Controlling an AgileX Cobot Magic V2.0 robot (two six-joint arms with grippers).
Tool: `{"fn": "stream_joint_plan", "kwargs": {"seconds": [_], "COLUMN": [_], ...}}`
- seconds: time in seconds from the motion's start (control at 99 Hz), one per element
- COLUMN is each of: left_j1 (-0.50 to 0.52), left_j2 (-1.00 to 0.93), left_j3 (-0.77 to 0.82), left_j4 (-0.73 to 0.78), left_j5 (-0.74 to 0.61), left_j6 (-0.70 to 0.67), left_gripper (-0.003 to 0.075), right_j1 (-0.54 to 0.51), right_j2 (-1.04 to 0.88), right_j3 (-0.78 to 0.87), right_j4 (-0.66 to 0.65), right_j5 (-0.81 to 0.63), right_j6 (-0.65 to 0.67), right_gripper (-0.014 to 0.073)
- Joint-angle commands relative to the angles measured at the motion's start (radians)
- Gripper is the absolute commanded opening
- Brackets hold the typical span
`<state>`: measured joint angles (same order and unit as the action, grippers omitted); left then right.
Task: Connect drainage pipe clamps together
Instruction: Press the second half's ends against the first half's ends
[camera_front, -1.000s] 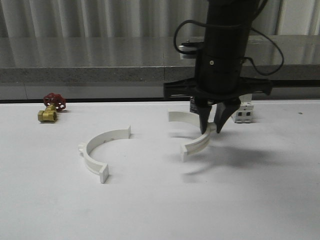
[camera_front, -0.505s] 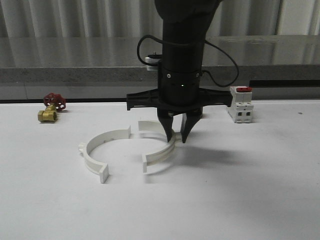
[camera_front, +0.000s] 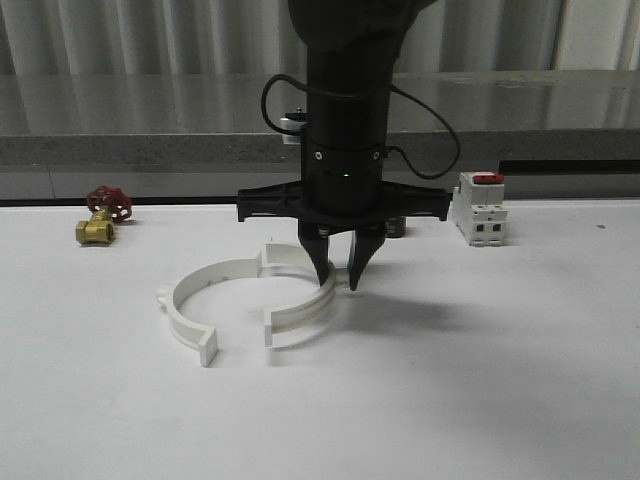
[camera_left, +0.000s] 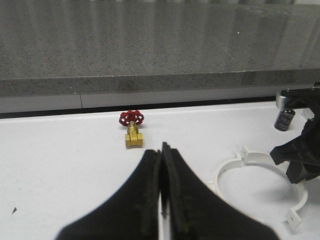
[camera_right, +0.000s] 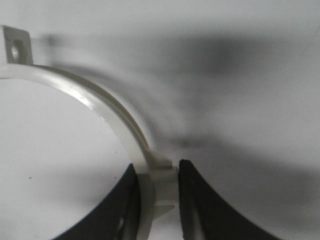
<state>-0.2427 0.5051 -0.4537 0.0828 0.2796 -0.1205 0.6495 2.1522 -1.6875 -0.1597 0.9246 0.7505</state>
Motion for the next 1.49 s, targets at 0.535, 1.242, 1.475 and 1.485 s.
{"fn": "stream_joint_plan", "kwargs": {"seconds": [0.535, 1.242, 1.475, 1.485], "left_j1": [0.002, 0.002, 0.002, 0.002], "left_j2": [0.002, 0.002, 0.002, 0.002], "left_j3": [-0.025, -0.025, -0.025, -0.025], "left_j4": [0.0, 0.0, 0.0, 0.0], "left_j5": [-0.076, -0.076, -0.076, -0.076], "left_j6": [-0.002, -0.002, -0.002, -0.002], "left_gripper": [-0.0021, -0.0021, -0.0021, -0.0021], "right_j1": [0.012, 0.028, 0.028, 0.028], "right_j2": [-0.018, 0.003, 0.003, 0.003], "right_j3": [-0.034, -0.036, -0.036, -0.036], "right_j4": [0.033, 0.079, 0.086, 0.086], "right_j5": [-0.014, -0.089, -0.114, -0.114], "right_j6": [0.034, 0.078, 0.078, 0.078], "right_gripper": [0.0038, 0.0161, 0.0262, 0.0265]}}
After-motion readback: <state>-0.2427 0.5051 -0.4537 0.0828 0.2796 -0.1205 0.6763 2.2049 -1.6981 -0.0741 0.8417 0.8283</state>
